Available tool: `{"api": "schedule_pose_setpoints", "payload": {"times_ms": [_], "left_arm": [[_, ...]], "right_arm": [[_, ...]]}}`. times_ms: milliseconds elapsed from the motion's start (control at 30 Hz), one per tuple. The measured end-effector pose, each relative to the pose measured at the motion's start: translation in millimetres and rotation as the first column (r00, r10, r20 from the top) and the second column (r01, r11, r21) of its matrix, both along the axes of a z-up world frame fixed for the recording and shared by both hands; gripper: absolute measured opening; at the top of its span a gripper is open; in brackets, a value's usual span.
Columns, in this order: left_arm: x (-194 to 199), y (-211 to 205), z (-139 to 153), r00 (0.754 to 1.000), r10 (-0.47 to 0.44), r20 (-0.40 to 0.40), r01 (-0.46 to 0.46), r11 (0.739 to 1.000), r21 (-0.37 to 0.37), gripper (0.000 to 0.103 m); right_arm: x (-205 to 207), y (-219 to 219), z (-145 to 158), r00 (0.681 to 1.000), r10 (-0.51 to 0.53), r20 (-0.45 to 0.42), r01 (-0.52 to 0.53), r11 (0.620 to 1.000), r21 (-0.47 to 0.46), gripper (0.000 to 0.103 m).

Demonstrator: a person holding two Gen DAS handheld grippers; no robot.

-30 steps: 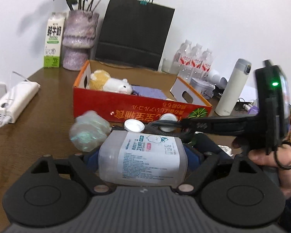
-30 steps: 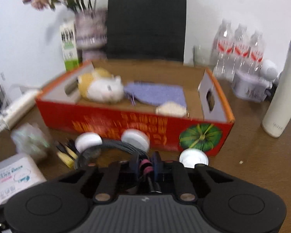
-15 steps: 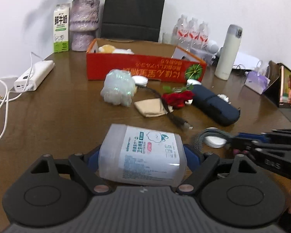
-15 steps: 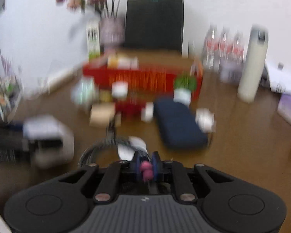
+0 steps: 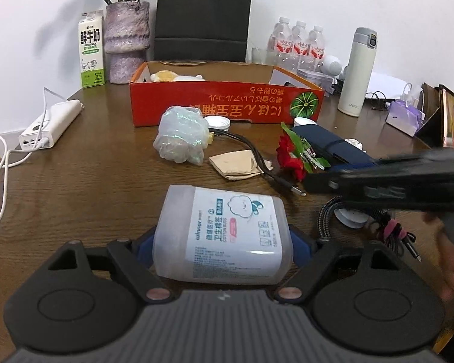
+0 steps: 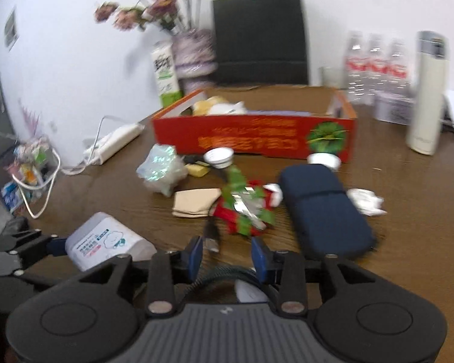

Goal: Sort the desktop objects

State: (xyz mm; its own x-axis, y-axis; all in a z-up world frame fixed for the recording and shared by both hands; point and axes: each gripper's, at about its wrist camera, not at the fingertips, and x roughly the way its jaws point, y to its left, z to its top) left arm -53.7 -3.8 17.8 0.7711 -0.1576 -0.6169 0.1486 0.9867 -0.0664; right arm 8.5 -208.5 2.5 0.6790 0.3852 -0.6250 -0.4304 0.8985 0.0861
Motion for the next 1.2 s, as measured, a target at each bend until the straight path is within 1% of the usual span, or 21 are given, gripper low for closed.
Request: {"api": "schedule_pose_setpoints", "payload": {"times_ms": [67,100,133,167,200,267,333,367,433,500,633,733,800,833,900,967,1033,1067,1133,1167,1200], "left_arm": [[3,0,-1,1.0,-0.003,-0.002,0.003,1.0,0.01,0.092],[5,1,-2,1.0,-0.001,-0.004,0.001,1.0,0.008,0.093],[9,3,-3,1.0,0.0,-0.015,0.0,1.0,-0.001,0.093],[13,5,-5,0.999,0.0,-0.033,-0.001,1.0,-0.015,0.087],[16,6,-7,0.999,0.001,-0.042,-0.002,1.0,-0.025,0.087],[17,5,-6,0.999,0.003,-0.036,-0.003,1.0,-0.01,0.087],[17,6,-6,0.999,0.005,-0.037,-0.006,1.0,-0.01,0.087],[16,7,-5,0.999,0.013,-0.04,-0.013,1.0,-0.005,0.086],[14,8,0,0.999,0.028,-0.03,-0.028,1.0,0.0,0.086],[13,14,13,0.999,0.042,0.002,-0.042,0.999,-0.028,0.086],[34,25,55,0.997,0.035,0.071,-0.029,0.995,-0.092,0.086],[79,29,97,0.993,0.029,0.11,-0.02,0.996,-0.087,0.086],[122,27,119,0.99,0.031,0.135,-0.022,0.997,-0.067,0.086],[147,24,126,0.991,0.024,0.129,-0.016,0.998,-0.064,0.086],[203,16,132,0.997,0.011,0.074,-0.005,0.997,-0.083,0.087],[262,5,128,1.0,0.03,-0.001,-0.03,0.994,-0.105,0.087],[318,-11,117,0.998,0.045,-0.051,-0.049,0.996,-0.077,0.087],[340,-18,110,0.997,0.047,-0.061,-0.05,0.998,-0.045,0.087],[381,-30,89,0.994,0.078,-0.076,-0.074,0.996,0.051,0.087],[399,-33,75,0.989,0.111,-0.093,-0.104,0.991,0.083,0.087],[414,-32,64,0.984,0.131,-0.119,-0.121,0.989,0.088,0.087]], "right_arm": [[9,7,1,0.998,-0.041,0.038,0.043,0.998,-0.047,0.037],[16,7,2,0.997,-0.063,0.047,0.065,0.997,-0.045,0.048],[22,7,2,0.995,-0.079,0.055,0.081,0.996,-0.036,0.056],[30,6,0,0.994,-0.085,0.062,0.086,0.996,-0.018,0.069],[39,6,-2,0.996,-0.08,0.051,0.081,0.997,-0.011,0.07],[54,10,-8,0.998,-0.062,0.02,0.063,0.998,-0.022,0.064],[63,14,-15,0.998,-0.052,-0.017,0.051,0.998,-0.04,0.048],[66,15,-17,0.998,-0.057,-0.031,0.055,0.998,-0.042,0.037],[62,11,-15,0.997,-0.069,-0.032,0.069,0.997,-0.017,0.036],[54,5,-5,0.997,-0.075,-0.015,0.076,0.997,0.02,0.035],[40,-8,34,0.995,-0.057,0.076,0.052,0.997,0.061,0.035],[62,-17,67,0.989,-0.073,0.129,0.066,0.996,0.06,0.036],[94,-23,88,0.983,-0.102,0.15,0.096,0.994,0.041,0.036],[112,-25,95,0.983,-0.112,0.146,0.108,0.993,0.041,0.036],[159,-25,106,0.988,-0.114,0.102,0.111,0.993,0.036,0.036],[210,-18,105,0.992,-0.121,0.044,0.121,0.993,0.002,0.036],[258,-11,97,0.99,-0.139,-0.009,0.138,0.99,-0.032,0.036],[282,-5,90,0.987,-0.155,-0.035,0.152,0.986,-0.063,0.036],[321,2,75,0.977,-0.197,-0.082,0.19,0.978,-0.092,0.036],[340,4,66,0.971,-0.214,-0.106,0.203,0.974,-0.103,0.037],[354,6,57,0.967,-0.222,-0.128,0.209,0.972,-0.105,0.04]]}}
